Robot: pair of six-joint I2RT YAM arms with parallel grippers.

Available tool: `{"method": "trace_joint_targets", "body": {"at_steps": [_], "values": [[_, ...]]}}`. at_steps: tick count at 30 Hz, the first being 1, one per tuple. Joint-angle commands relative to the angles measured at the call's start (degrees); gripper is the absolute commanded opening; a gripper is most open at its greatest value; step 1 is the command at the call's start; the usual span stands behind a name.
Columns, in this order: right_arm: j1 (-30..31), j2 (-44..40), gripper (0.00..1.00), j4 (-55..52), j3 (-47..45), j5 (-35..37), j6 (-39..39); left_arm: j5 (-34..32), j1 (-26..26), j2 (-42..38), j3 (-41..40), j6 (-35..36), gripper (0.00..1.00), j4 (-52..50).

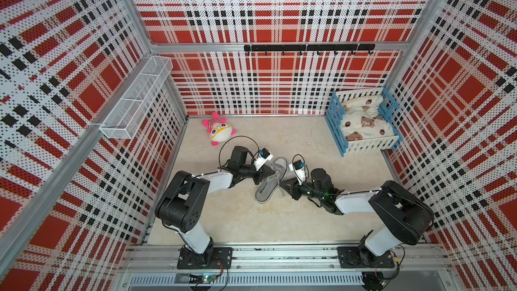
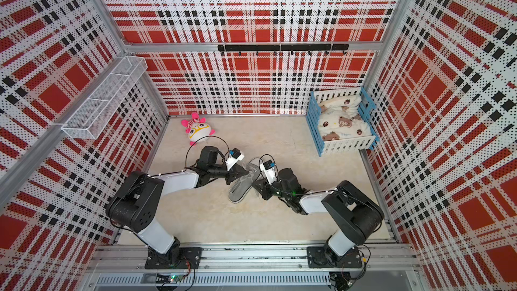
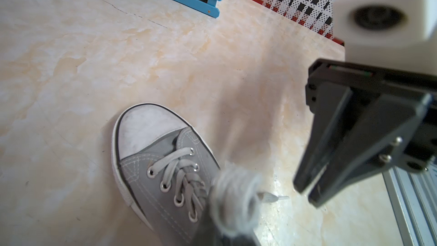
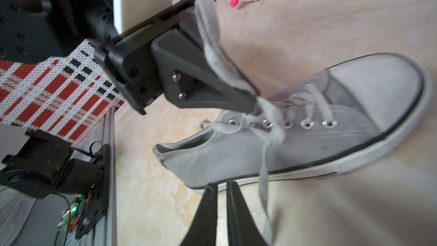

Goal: Tie the shoes
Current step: Cross the shoelace with the shoelace.

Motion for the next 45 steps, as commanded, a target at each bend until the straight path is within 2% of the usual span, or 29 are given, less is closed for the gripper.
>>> {"method": "trace_joint_targets", "body": {"at_steps": [1, 7, 13, 17, 27, 45], "values": [[-1.5, -1.1, 0.21, -5.7, 1.5, 2.9, -3.7, 0.8, 0.2, -1.4, -0.4, 0.1, 0.0, 2.7], [-6.0, 1.0, 0.22, -4.9, 4.7, 3.9, -2.6, 1.1, 0.0, -1.6, -0.8, 0.5, 0.0, 2.7], [-6.6, 8.7, 0.19, -9.8, 14.1, 0.1, -6.3, 1.5, -0.5, -1.3, -0.8, 1.1, 0.0, 2.7], [-7.1, 12.7, 0.19, -12.7, 18.5, -5.4, -8.6, 1.6, -0.6, -1.1, -0.6, 1.2, 0.0, 2.6], [-8.2, 14.3, 0.19, -15.7, 19.7, -15.3, -10.0, 1.5, -0.6, -1.4, -0.7, 1.2, 0.0, 2.5], [-8.3, 15.7, 0.3, -17.6, 20.7, -20.1, -9.4, 1.1, -0.6, -1.7, -0.9, 1.2, 0.0, 2.5]]}}
